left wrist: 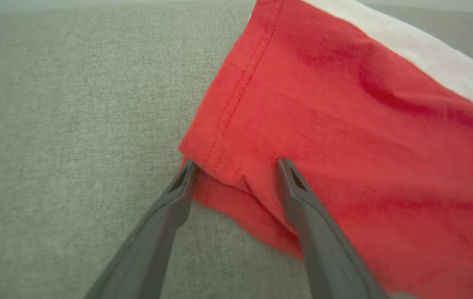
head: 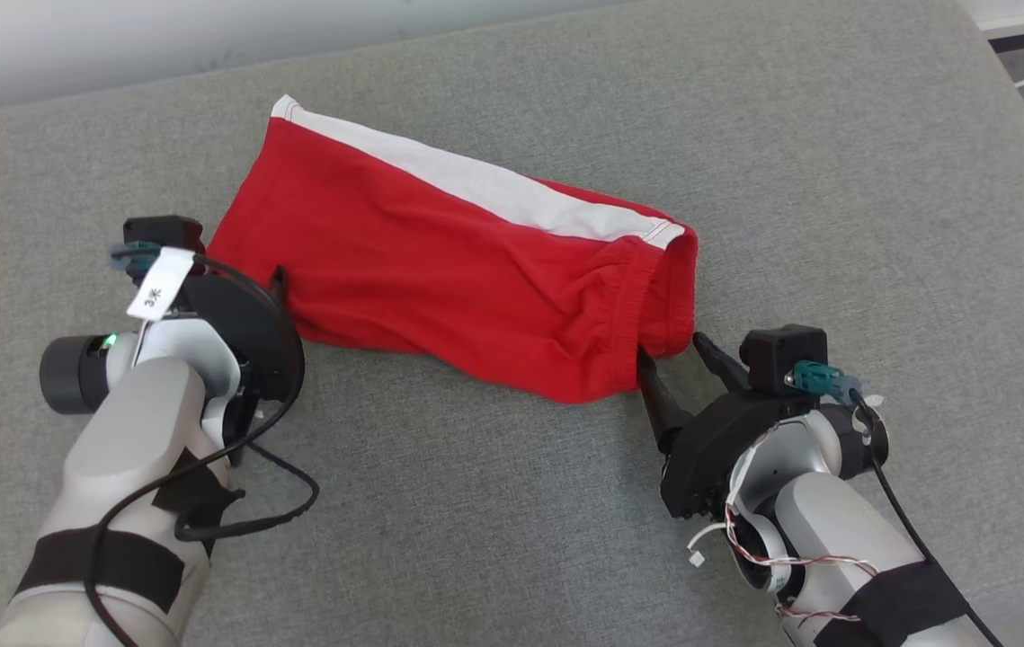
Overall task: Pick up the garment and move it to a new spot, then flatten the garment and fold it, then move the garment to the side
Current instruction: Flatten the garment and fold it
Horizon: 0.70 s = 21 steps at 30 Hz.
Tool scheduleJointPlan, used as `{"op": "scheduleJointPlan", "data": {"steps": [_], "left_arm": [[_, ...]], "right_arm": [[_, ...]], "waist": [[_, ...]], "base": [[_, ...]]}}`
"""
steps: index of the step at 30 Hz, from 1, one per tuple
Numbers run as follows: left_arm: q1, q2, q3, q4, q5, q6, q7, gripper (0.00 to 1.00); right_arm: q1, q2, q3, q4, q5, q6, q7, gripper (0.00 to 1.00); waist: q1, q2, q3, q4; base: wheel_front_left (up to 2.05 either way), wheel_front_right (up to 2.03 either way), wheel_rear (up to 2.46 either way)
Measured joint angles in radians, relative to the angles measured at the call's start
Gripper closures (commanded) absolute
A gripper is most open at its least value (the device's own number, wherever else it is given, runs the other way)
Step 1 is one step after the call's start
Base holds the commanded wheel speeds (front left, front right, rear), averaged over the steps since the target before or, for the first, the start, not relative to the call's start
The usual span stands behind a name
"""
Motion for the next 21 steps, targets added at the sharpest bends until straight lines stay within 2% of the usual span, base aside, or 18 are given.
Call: {"op": "scheduleJointPlan", "data": {"steps": [5, 6, 7, 8, 9, 10, 21], "left_arm": [[-0.01, 0.0, 0.0, 0.0, 0.0, 0.0, -0.004, 0.0], [-0.01, 0.0, 0.0, 0.0, 0.0, -0.001, -0.004, 0.03], [-0.01, 0.0, 0.0, 0.0, 0.0, -0.001, -0.004, 0.3], [-0.01, 0.0, 0.0, 0.0, 0.0, -0.001, -0.004, 0.53], [-0.01, 0.001, 0.0, 0.0, 0.0, -0.001, -0.004, 0.7], [-0.011, 0.001, 0.001, 0.0, 0.0, -0.001, -0.004, 1.0], [-0.01, -0.003, 0.002, 0.007, -0.006, -0.017, -0.008, 1.0]], "right_arm": [[-0.008, 0.007, 0.007, 0.003, -0.006, 0.0, 0.018, 0.0], [-0.009, 0.007, 0.007, 0.003, -0.007, 0.0, 0.021, 0.53], [-0.009, 0.007, 0.008, 0.004, -0.008, 0.0, 0.026, 0.78], [-0.009, 0.008, 0.009, 0.004, -0.008, 0.0, 0.026, 0.97], [-0.009, 0.009, 0.01, 0.004, -0.011, 0.0, 0.029, 1.0], [-0.009, 0.01, 0.012, 0.004, -0.012, 0.0, 0.035, 1.0], [-0.009, 0.013, 0.01, 0.009, -0.012, 0.0, 0.05, 1.0]], "waist": [[0.0, 0.0, 0.009, 0.007], [0.0, 0.0, 0.01, 0.008], [0.0, 0.0, 0.01, 0.009], [0.0, 0.0, 0.011, 0.009], [0.0, 0.0, 0.012, 0.01], [0.0001, 0.0, 0.012, 0.01], [0.0, 0.0, -0.003, 0.014]], "base": [[0.0, 0.0, 0.0], [0.0, 0.0, 0.0], [0.0, 0.0, 0.0], [0.0, 0.0, 0.0], [0.0, 0.0, 0.0], [0.0, 0.0, 0.0], [0.0, 0.0, 0.0]]}}
